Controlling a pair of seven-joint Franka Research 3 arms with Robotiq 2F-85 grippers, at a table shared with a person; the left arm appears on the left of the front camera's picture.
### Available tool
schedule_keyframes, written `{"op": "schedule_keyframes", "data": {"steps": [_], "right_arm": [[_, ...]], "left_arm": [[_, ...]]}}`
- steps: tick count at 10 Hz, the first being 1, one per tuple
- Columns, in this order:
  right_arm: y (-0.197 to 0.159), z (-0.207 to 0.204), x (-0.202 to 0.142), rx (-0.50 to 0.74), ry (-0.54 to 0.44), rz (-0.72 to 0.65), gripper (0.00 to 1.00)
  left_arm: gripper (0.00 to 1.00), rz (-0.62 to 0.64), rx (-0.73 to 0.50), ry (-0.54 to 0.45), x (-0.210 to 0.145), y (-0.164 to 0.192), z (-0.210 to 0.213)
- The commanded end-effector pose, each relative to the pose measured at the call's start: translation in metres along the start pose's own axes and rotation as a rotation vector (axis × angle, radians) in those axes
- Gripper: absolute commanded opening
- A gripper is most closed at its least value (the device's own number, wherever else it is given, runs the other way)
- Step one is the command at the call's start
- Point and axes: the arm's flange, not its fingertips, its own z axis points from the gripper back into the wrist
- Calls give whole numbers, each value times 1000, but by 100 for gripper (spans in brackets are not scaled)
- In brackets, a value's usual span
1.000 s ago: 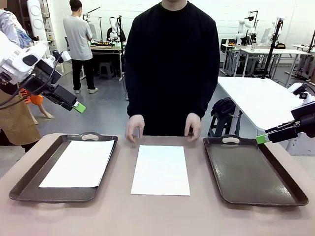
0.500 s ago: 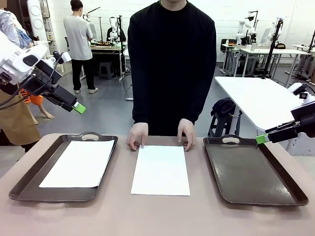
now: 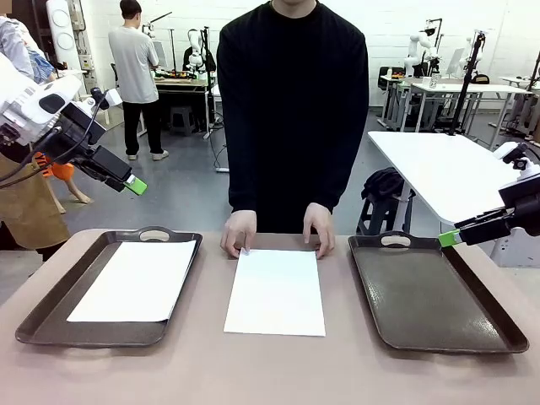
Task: Sort the A4 documents.
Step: Receive the A4 Paper.
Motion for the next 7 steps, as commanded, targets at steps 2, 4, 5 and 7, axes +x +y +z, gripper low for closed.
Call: {"op": "schedule_keyframes", "data": {"steps": [2, 4, 5, 7], "right_arm": [[-4, -3, 1, 13, -21, 10, 100], [-4, -3, 1, 13, -21, 10, 100], [-4, -3, 1, 13, -21, 10, 100], [-4, -3, 1, 13, -21, 10, 100]], "left_arm": [[100, -12, 3, -5, 0, -1, 0], [100, -12, 3, -5, 0, -1, 0], [100, -12, 3, -5, 0, -1, 0], [100, -12, 3, -5, 0, -1, 0]]}}
